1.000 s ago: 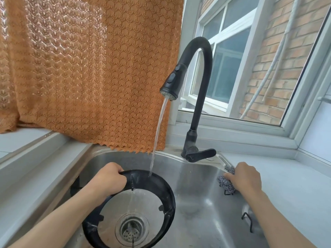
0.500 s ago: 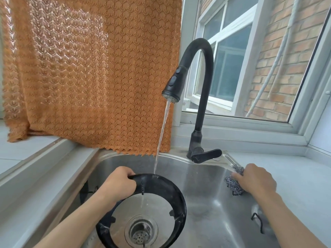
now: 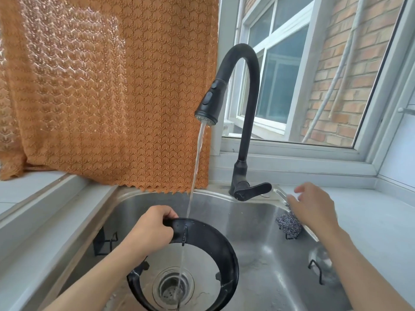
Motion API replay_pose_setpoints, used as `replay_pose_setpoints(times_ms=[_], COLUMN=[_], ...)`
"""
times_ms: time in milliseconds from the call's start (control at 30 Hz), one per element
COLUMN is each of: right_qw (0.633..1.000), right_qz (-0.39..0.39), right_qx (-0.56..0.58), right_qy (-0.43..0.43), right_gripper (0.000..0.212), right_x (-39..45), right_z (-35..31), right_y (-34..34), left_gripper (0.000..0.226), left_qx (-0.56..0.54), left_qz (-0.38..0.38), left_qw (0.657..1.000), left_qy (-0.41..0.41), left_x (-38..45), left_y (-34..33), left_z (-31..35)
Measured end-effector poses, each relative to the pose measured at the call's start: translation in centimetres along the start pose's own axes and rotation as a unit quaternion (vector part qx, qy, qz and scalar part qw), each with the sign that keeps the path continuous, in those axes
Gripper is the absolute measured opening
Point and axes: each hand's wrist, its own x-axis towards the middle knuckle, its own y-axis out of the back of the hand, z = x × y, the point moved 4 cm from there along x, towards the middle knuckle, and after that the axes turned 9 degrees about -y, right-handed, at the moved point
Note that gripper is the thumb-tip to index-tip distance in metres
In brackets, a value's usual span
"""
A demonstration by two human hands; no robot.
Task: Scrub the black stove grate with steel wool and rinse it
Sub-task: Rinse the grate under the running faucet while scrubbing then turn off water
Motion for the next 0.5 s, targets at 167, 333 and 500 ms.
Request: replay_pose_setpoints(times_ms=[167, 333, 500], right_qw=[0.956, 0.934, 0.916], right_qz=[-0.212, -0.243, -0.242], right_qx=[0.199, 0.248, 0.296], right_qy=[0.031, 0.079, 0.119], right_gripper=[0.027, 0.015, 0.011], right_x=[-2.9, -4.5, -5.0], right_z=[-4.1, -5.8, -7.0], right_y=[-0.9, -1.7, -2.5], left_gripper=[0.04, 0.044, 0.044], left_qx=[0.0, 0.004, 0.009], left_qz=[-0.001, 0.008, 0.004], left_qw=[1.0, 1.0, 1.0], left_qy=[-0.015, -0.021, -0.013], left_x=[0.0, 0.1, 0.2], left_y=[-0.1, 0.0, 0.0], left_z=[0.2, -0.1, -0.2])
